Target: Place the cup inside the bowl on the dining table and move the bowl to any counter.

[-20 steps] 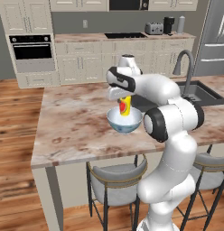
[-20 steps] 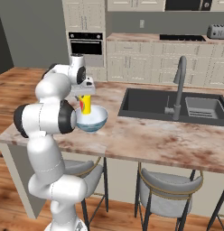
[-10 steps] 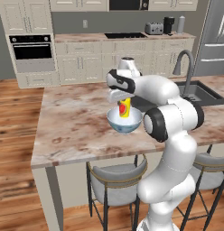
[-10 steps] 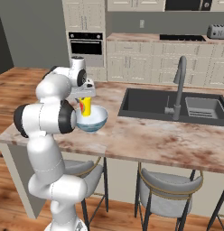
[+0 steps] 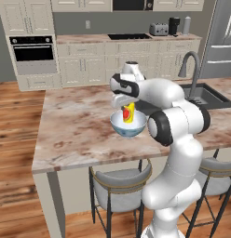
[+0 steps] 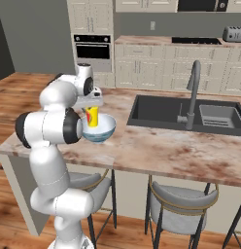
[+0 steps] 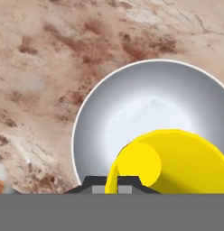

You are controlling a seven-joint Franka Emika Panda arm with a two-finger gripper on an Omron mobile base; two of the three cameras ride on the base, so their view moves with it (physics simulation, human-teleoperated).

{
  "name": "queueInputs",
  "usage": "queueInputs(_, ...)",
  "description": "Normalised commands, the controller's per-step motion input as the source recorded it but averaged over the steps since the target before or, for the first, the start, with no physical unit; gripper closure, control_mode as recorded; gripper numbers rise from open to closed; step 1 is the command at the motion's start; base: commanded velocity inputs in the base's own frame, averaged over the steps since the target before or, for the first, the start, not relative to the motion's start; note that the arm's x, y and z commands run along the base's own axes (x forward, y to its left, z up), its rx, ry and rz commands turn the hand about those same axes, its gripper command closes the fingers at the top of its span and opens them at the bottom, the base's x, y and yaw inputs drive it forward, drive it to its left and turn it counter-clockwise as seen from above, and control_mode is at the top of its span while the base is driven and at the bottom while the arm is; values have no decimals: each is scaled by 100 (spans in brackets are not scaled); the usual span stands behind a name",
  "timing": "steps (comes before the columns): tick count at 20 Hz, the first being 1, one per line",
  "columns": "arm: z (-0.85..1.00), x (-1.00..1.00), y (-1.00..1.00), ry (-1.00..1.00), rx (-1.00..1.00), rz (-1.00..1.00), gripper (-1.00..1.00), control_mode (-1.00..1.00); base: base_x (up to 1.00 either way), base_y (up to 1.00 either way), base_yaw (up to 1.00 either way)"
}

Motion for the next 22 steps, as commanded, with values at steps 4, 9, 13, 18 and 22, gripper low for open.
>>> queueInputs(4,-19,0,-6,0,0,3,100,-100,0,0,0)
queueInputs(9,-16,0,-7,0,0,3,100,-100,0,0,0)
queueInputs(13,-12,0,-6,0,0,3,100,-100,0,0,0)
queueInputs(18,-14,0,-3,0,0,3,100,-100,0,0,0)
queueInputs(22,-15,0,-1,0,0,3,100,-100,0,0,0)
